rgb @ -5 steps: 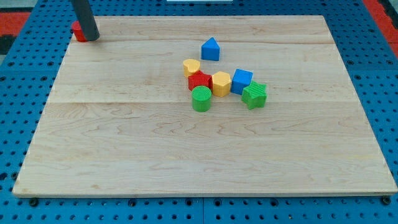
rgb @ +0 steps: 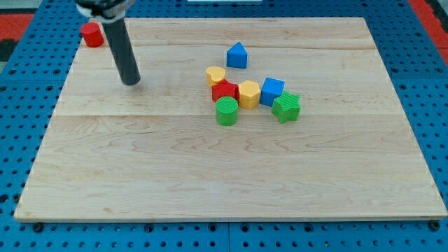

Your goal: Place the red star left to the heart

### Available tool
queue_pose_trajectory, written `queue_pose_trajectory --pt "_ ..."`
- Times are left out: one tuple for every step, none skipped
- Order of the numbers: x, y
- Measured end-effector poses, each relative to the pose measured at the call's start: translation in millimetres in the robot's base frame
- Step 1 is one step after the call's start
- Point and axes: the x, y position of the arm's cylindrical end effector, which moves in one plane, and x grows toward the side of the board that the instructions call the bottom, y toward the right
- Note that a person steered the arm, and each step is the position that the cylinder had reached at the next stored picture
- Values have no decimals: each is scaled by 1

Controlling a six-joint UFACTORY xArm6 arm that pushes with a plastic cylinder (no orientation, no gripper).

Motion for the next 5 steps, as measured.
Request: queue_pose_trajectory --pt "51 40" --pt "77 98" --pt "71 145" --pt "61 178" --pt "52 204"
